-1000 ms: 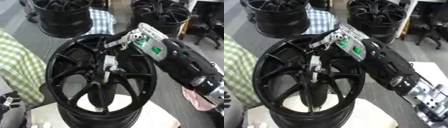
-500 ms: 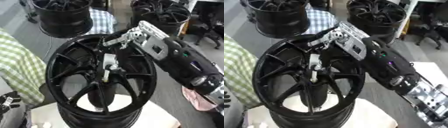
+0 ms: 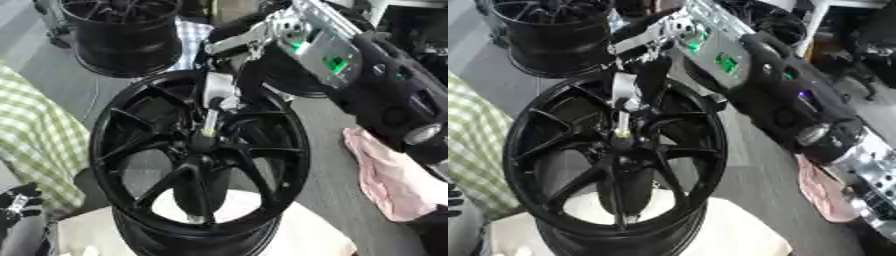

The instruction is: Pull the pin out of the wheel hub.

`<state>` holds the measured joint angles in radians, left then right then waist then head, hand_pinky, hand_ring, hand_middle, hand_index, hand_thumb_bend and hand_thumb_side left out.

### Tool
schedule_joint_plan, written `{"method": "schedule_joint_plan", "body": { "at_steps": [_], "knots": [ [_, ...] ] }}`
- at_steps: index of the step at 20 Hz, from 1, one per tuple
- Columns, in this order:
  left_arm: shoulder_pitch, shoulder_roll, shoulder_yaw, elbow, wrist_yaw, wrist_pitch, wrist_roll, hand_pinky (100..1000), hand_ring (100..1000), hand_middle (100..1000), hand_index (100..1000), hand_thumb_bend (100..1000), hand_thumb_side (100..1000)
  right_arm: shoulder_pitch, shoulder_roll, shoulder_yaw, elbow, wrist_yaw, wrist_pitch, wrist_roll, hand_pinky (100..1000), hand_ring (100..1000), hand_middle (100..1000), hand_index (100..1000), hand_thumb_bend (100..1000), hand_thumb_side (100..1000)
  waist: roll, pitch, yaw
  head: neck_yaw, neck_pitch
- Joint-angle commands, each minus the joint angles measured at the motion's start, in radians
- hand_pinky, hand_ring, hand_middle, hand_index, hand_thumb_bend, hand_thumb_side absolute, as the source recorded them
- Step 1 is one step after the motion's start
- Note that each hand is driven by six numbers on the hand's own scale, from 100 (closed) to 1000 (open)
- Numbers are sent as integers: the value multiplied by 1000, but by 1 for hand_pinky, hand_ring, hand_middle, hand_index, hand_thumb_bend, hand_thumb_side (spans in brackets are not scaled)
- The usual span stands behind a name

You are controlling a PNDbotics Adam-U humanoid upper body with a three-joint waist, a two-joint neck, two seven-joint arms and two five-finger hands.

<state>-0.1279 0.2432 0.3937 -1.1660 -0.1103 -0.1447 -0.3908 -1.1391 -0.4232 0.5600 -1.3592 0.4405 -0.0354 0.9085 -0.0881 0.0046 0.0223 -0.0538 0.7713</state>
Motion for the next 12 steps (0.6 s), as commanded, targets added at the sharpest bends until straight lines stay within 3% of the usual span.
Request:
{"method": "schedule_joint_plan", "body": {
  "at_steps": [1,5,9,10,12],
  "knots": [
    [-6,31,11,-15,2,-1,5,703,734,684,807,426,662,15,-91,-75,-56,20,30,-8,510,437,409,674,120,165,7,-15,-9,13,-1],
    [-3,37,26,-13,8,-3,20,704,734,684,807,426,662,121,-200,-184,-76,80,92,-65,509,435,405,661,110,160,6,-7,-38,41,-1],
    [-9,39,36,-14,14,-8,32,703,735,684,806,426,662,230,-309,-292,-35,146,157,-132,521,448,418,667,107,176,11,10,-52,54,-8],
    [-11,38,38,-13,16,-9,34,703,735,684,806,426,662,257,-335,-320,-13,157,173,-148,555,485,458,702,136,209,15,15,-55,56,-13],
    [-14,37,43,-11,20,-11,40,704,735,684,806,425,662,310,-356,-372,36,159,206,-181,691,650,609,822,184,279,20,24,-62,60,-20]
  ]
}}
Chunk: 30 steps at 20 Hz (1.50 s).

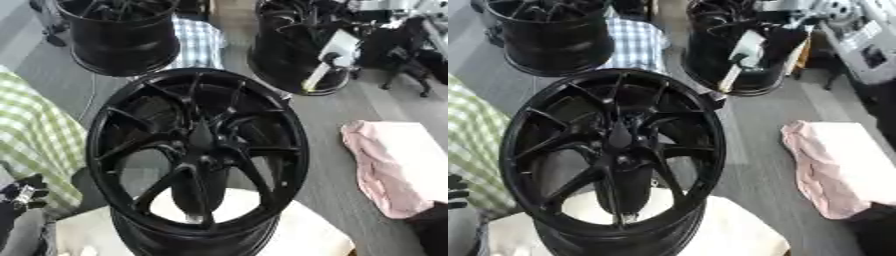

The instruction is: Pull the pin out of the wheel hub.

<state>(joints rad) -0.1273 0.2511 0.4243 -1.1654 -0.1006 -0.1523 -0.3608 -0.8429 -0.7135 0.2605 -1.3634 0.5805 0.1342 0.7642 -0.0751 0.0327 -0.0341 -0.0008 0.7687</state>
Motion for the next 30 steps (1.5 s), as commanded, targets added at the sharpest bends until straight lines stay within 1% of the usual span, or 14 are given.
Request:
{"method": "schedule_joint_plan", "body": {
  "at_steps": [1,5,6,7,8,11,13,15,16,18,21,23,28,30],
  "knots": [
    [-15,29,15,-10,13,-5,13,704,735,684,806,424,662,42,-60,-101,68,22,53,-54,762,739,693,867,201,335,10,0,-10,11,-21],
    [-18,30,21,-4,20,-10,22,703,735,684,806,424,662,151,10,-211,177,28,121,-121,818,813,804,904,238,458,17,8,-22,24,-30],
    [-18,29,20,-2,21,-11,23,703,735,684,806,424,661,179,32,-238,204,25,138,-138,823,816,807,901,242,411,19,8,-23,25,-30],
    [-18,29,19,0,21,-12,23,703,735,684,806,424,662,207,53,-266,221,20,155,-155,825,816,806,900,247,484,20,7,-21,23,-30],
    [-19,29,17,1,22,-13,22,703,735,684,806,424,662,235,74,-294,219,18,172,-172,833,813,800,893,262,519,21,7,-19,21,-29],
    [-23,25,11,3,22,-14,16,703,735,684,806,425,662,317,147,-376,162,24,223,-223,828,801,791,885,256,548,23,5,-7,11,-27],
    [-25,22,6,3,21,-14,11,703,735,684,806,425,662,373,200,-432,109,31,229,-257,817,782,775,874,233,548,23,3,3,1,-25],
    [-26,21,2,2,19,-14,6,703,735,684,806,425,662,432,231,-491,50,30,215,-294,817,782,775,874,233,548,22,1,12,-7,-23],
    [-27,20,0,2,18,-13,3,703,735,684,805,424,662,461,242,-520,21,25,205,-312,770,720,715,843,133,505,22,0,17,-11,-21],
    [-30,11,-9,1,17,-13,-5,703,736,684,805,427,663,500,283,-554,-36,0,176,-347,748,690,688,830,100,502,31,-1,35,-30,-18],
    [-34,4,-11,2,18,-13,-10,703,736,684,805,427,663,548,368,-557,-125,-52,123,-402,729,660,655,809,100,519,39,3,40,-36,-18],
    [-37,0,-11,4,18,-14,-11,703,736,684,804,428,664,576,425,-552,-156,-87,88,-438,723,655,648,803,100,520,43,5,40,-39,-21],
    [-38,3,-10,8,21,-19,-11,704,737,685,804,429,666,603,572,-526,-120,-178,-3,-528,720,662,656,802,100,521,43,11,32,-30,-29],
    [-38,4,-10,8,21,-22,-12,704,738,685,804,430,667,609,606,-519,-88,-213,-38,-563,720,665,659,803,100,520,42,14,31,-24,-30]
  ]
}}
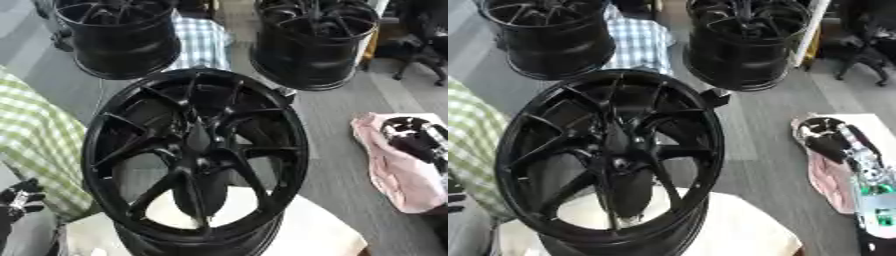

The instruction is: Pull the pin out of the wheel hub.

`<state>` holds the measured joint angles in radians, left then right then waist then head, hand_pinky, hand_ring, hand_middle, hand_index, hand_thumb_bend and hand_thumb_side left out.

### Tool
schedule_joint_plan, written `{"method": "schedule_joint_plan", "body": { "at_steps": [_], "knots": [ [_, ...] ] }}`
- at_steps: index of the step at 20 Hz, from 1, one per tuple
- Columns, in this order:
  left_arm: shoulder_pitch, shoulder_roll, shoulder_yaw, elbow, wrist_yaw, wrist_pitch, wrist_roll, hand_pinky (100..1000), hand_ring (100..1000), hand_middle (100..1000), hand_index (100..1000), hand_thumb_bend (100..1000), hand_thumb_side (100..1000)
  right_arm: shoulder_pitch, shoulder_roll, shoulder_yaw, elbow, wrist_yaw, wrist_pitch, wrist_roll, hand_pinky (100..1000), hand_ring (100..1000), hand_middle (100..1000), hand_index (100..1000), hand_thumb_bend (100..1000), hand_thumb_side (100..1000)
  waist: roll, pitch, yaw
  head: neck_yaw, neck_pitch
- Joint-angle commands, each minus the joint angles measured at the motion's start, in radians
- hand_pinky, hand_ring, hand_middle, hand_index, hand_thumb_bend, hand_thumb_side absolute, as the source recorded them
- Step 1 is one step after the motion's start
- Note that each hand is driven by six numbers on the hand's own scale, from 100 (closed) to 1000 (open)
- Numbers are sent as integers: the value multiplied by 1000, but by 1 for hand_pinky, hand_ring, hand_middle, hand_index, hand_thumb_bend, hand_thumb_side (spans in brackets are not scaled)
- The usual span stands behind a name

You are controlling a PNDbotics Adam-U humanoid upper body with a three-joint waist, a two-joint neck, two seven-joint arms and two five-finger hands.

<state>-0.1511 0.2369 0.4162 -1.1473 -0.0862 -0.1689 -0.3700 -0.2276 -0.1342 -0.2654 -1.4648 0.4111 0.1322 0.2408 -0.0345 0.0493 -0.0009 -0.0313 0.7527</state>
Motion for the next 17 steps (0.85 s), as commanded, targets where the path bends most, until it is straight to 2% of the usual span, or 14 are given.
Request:
{"method": "schedule_joint_plan", "body": {
  "at_steps": [1,12,17],
  "knots": [
    [-15,18,-2,-10,7,-7,-3,704,738,685,804,430,667,-4,35,11,33,-61,-53,-57,720,666,659,804,100,521,2,-2,-2,10,-14],
    [-22,20,-4,-19,6,-14,-15,707,741,687,806,426,670,-11,7,103,226,-256,-249,-253,722,667,657,812,100,550,7,8,-7,29,-9],
    [-26,21,-7,-30,9,-14,-26,707,743,689,808,425,674,-16,-11,158,285,-345,-338,-342,723,670,661,820,100,555,9,10,-14,36,-3]
  ]
}}
